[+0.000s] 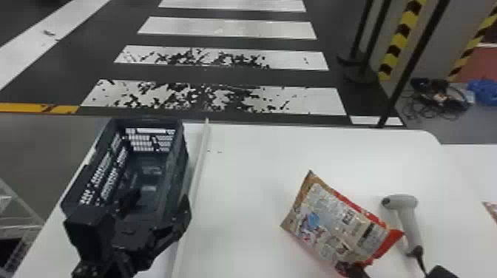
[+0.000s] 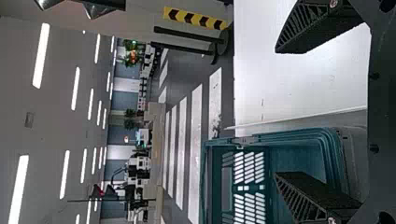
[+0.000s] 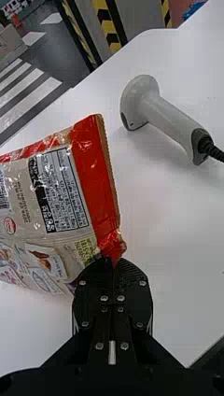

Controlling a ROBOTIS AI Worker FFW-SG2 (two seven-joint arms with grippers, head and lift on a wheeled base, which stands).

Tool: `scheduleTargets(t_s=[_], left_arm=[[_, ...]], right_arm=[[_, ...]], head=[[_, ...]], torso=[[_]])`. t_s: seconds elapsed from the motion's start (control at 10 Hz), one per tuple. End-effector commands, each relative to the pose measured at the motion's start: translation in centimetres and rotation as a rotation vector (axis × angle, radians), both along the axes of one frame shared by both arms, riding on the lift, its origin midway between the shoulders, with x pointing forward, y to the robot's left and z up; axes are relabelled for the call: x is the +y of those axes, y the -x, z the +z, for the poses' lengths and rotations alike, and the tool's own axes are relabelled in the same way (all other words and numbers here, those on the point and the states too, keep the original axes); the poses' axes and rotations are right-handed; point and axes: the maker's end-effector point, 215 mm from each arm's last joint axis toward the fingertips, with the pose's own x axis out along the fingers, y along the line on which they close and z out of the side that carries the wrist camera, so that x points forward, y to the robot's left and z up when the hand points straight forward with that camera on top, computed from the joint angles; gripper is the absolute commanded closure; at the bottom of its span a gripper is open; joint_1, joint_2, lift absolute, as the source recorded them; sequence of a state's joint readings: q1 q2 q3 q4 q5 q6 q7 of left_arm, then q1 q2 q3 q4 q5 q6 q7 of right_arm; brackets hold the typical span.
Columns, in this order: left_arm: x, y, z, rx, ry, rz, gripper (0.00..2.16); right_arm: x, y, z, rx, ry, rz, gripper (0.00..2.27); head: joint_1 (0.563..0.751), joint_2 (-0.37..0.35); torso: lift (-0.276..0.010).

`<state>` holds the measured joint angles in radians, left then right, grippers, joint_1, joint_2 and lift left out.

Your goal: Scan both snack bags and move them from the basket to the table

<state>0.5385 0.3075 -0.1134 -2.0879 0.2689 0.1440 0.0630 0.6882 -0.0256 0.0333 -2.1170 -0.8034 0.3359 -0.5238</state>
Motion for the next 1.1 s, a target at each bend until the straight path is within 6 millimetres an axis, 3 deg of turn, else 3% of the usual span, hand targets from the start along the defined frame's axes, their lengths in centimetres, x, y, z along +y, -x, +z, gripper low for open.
scheduleTargets(t_s=[0.0,0.1,0.2,0.3,0.7,1.0], left_arm=[[-0.5,0.1,0.0,-0.003,-0.009,-0.008,0.05],[-0.4,0.0,0.1,-0.005,-0.010,-0.006,0.05],[-0.4,0.1,0.0,-0.002,-0.012,-0.005,0.05],[-0.5,0.1,0.3,-0.007,-0.011,-0.006,0.05],[-0.9,0.1,0.4,-0.008,-0.014,-0.009,0.05],[-0.8,0.1,0.5,-0.013,-0.020,-0.007,0.05]], right_arm=[[-1.2,-1.1,0.6,-0.017,0.000,-0.031,2.01],[-1.8,-1.8,1.0,-0.026,0.007,-0.035,1.45],[-1.7,-2.3,1.2,-0.021,0.000,-0.019,0.45],[-1.5,-2.2,1.6,-0.004,-0.013,-0.005,0.00],[-0.4,-1.2,3.1,0.013,-0.036,0.016,0.00],[1.2,-1.0,2.9,0.014,-0.003,0.165,0.08]], head=[[0.695,-0.032],[0.695,-0.052],[0.695,-0.063],[0.695,-0.066],[0.695,-0.068],[0.695,-0.038]], torso=[[-0.098],[-0.098],[-0.098],[-0.098],[-0.098],[-0.098]])
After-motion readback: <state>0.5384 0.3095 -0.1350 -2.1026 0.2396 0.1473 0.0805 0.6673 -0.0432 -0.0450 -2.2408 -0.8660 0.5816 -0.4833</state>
